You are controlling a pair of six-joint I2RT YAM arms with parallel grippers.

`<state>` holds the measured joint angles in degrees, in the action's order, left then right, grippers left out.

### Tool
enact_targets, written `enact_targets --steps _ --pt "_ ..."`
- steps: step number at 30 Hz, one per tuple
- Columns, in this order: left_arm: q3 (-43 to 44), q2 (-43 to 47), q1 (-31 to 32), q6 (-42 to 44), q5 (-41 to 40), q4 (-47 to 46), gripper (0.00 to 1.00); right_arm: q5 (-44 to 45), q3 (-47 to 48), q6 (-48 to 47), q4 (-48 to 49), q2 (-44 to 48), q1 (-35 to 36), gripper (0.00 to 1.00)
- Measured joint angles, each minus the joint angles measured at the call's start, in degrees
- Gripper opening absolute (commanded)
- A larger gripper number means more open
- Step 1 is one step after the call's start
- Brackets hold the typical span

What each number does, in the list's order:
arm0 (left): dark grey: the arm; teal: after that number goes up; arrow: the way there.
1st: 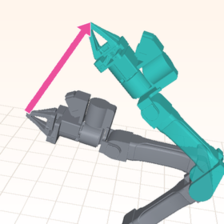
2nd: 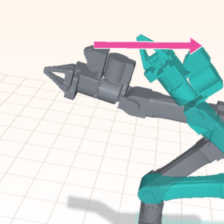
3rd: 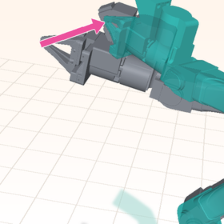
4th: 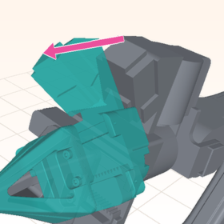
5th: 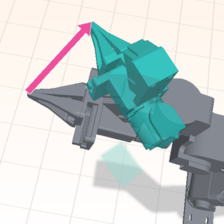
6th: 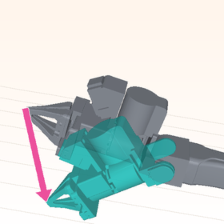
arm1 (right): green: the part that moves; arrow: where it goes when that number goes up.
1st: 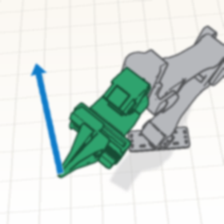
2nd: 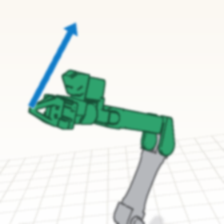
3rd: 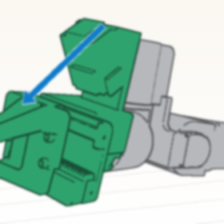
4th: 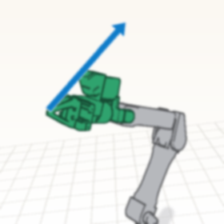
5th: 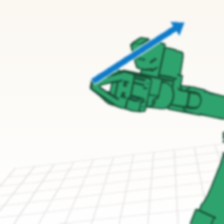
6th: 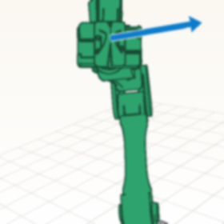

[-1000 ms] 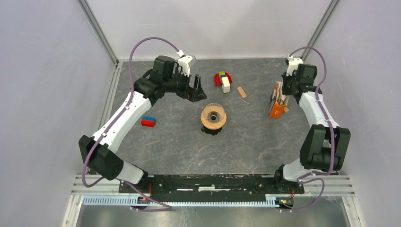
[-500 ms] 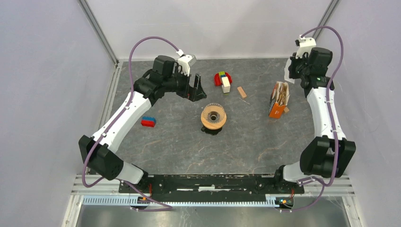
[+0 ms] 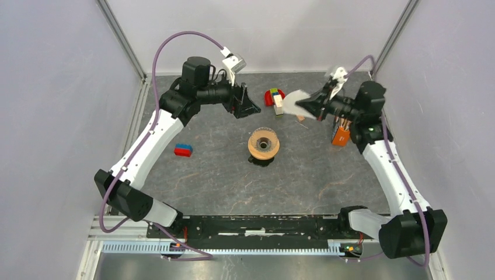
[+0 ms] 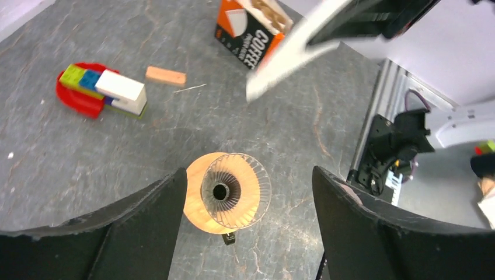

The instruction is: Place the coffee filter in the dripper

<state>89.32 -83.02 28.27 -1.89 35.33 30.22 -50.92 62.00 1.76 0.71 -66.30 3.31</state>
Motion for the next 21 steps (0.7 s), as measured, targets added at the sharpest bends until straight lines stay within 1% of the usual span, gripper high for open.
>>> enact_targets --steps 3,6,9,12,14,21 --pt "2.58 -1.05 0.37 2.25 5.55 1.01 0.8 -5.92 -3.5 1.03 2.95 0.39 6.32 0.0" --pt "2.56 -0.98 1.29 5.81 9.01 1.73 0.8 -9.53 -4.59 2.25 5.66 0.11 10.1 0.0" --pt "1.77 -0.68 2.58 10.6 11.72 3.45 0.8 -12.26 -4.83 3.34 7.5 0.07 12.5 0.0" --pt "0.37 0.07 4.07 14.88 13.42 5.11 0.77 -14.75 -5.14 5.27 10.23 0.02 14.23 0.0" --pt "-0.39 0.42 5.07 16.9 14.01 5.92 0.68 -16.09 -5.81 7.26 12.7 -0.02 14.88 0.0" --pt "-2.12 0.55 7.04 20.35 14.8 6.73 0.28 -17.66 -7.5 12.07 18.14 -0.33 15.34 0.0"
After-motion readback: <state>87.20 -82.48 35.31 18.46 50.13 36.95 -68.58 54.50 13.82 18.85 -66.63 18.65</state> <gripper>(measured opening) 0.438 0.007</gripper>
